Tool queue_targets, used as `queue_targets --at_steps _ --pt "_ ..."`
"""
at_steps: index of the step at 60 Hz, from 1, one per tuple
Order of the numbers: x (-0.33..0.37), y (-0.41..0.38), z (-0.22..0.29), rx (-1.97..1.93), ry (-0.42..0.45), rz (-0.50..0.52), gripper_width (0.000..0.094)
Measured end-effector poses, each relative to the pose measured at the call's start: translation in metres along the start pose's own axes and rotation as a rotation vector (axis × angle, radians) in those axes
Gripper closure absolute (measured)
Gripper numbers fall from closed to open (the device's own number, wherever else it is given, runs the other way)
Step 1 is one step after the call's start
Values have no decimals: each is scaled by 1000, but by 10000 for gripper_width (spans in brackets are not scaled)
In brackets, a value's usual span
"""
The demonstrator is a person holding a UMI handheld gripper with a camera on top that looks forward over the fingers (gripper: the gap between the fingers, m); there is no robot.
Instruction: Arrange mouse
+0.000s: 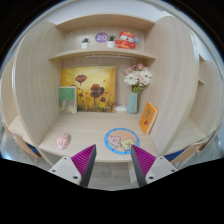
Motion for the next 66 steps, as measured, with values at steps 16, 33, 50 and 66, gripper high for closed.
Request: queue_targets --at_steps 16,33,50,66 --pt "-46 -53 -98 -9 -153 44 259" --pt "-129 -174 -145 -23 -264 196 255" --pt "-235 -245 -128 -11 -305 256 256" --pt "-307 -264 -102 19 -306 233 255"
Point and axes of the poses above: the point between the fingertips, and its own axes, seen from behind it with the camera up: y to the right, z up, x backward, against the way the camera looks, the point moved 1 cm from there along x, backward, against the way the camera looks, and after that the axes turned 9 degrees about z, right-handed, at the moved point
